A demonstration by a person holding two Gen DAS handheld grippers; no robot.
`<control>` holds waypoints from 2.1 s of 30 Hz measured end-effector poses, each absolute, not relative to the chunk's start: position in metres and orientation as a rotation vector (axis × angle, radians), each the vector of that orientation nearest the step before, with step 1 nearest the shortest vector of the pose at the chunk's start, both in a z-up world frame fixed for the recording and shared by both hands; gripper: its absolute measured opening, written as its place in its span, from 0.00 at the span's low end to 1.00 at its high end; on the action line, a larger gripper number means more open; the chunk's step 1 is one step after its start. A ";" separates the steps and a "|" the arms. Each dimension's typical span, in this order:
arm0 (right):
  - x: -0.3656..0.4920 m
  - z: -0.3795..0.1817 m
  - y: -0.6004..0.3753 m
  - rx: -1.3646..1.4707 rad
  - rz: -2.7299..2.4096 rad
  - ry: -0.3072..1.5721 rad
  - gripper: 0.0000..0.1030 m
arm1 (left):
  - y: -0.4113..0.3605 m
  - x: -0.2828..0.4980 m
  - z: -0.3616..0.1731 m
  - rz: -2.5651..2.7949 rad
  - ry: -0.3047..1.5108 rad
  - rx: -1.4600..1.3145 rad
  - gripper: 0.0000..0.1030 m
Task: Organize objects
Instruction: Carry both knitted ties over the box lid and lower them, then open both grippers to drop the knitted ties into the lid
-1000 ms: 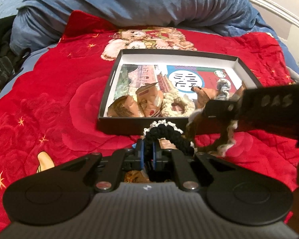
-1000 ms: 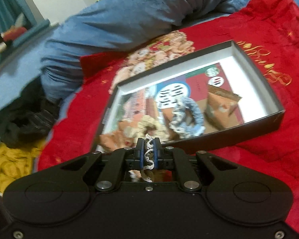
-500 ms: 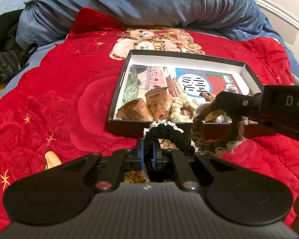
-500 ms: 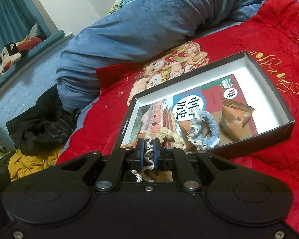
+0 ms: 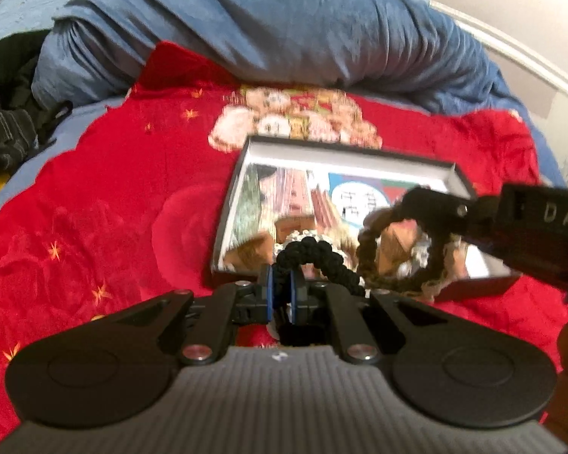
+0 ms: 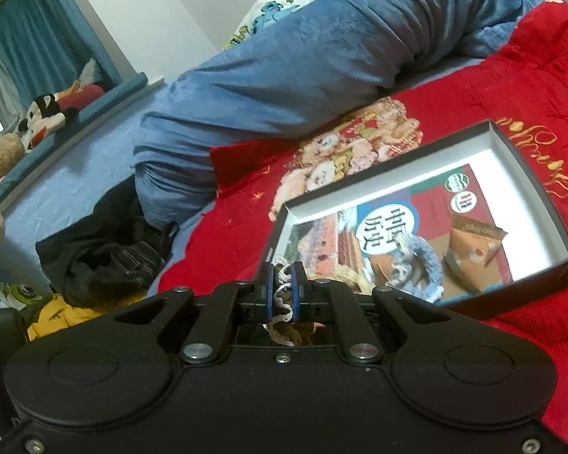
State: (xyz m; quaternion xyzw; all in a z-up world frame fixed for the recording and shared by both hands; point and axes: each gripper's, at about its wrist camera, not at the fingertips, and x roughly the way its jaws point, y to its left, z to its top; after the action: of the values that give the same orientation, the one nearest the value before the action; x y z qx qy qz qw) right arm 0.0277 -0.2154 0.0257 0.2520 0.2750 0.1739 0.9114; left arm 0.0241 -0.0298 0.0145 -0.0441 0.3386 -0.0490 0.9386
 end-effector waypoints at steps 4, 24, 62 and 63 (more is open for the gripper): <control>0.031 0.033 -0.218 0.538 0.365 0.545 0.10 | -0.014 0.028 0.033 -0.113 0.621 -0.146 0.11; 0.126 0.038 -0.204 0.513 0.264 0.531 0.10 | -0.018 0.130 0.040 -0.125 0.558 -0.039 0.11; 0.077 0.056 -0.219 0.537 0.196 0.440 0.61 | -0.013 0.083 0.056 -0.430 0.525 0.154 0.81; 0.067 0.061 -0.220 0.540 0.182 0.435 0.62 | -0.014 0.078 0.059 -0.463 0.525 0.191 0.81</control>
State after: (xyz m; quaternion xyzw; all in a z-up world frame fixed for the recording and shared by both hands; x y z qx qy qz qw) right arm 0.0670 -0.2202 0.0607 0.2642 0.2127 0.0891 0.9365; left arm 0.0776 -0.0136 0.0593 0.0935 0.2570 -0.2265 0.9348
